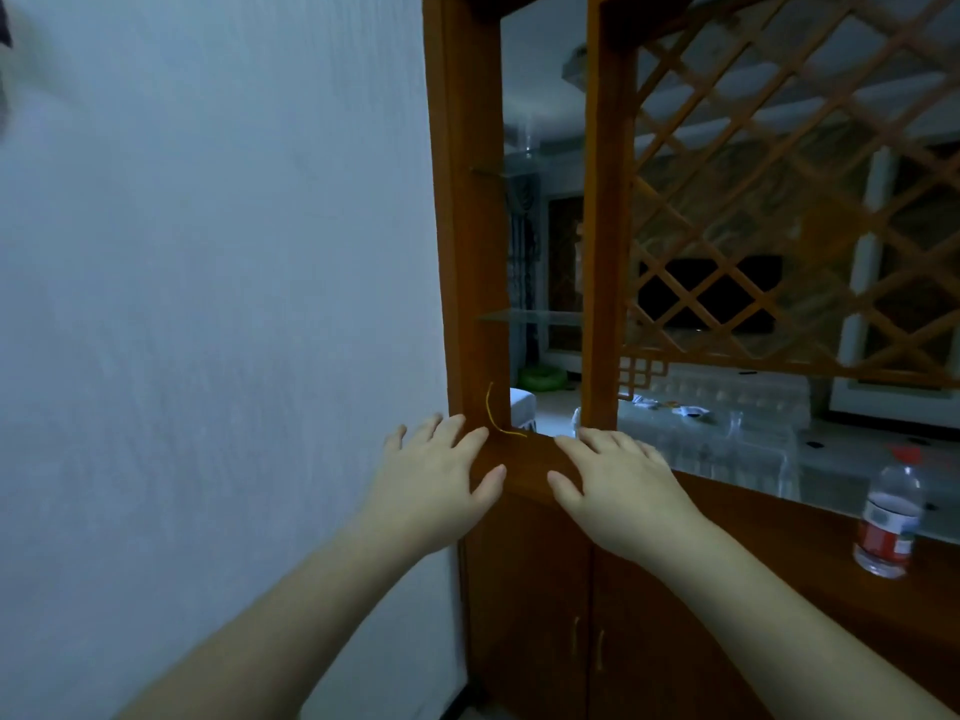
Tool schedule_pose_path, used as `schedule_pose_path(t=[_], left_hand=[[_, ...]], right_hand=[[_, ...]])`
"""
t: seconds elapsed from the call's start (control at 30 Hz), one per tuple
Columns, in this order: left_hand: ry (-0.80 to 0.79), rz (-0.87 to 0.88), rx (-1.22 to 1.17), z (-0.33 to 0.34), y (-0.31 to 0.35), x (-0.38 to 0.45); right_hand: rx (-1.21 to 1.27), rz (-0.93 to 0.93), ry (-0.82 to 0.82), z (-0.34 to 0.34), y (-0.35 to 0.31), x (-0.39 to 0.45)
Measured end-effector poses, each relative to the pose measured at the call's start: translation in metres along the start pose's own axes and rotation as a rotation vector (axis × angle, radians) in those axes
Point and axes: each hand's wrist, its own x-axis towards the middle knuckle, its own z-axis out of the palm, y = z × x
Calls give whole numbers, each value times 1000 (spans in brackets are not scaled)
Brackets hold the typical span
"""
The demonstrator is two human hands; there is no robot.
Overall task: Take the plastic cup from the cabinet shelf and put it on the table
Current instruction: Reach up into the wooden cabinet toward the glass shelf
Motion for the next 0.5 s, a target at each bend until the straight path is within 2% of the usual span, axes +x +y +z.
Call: schedule_pose_path(t=[0.23, 0.5], left_hand=[[13, 36, 10, 32, -63, 68], [38, 53, -16, 75, -98, 146]], right_hand=[[-3, -81, 23, 35, -29, 101], [-85, -63, 59, 52, -18, 196]])
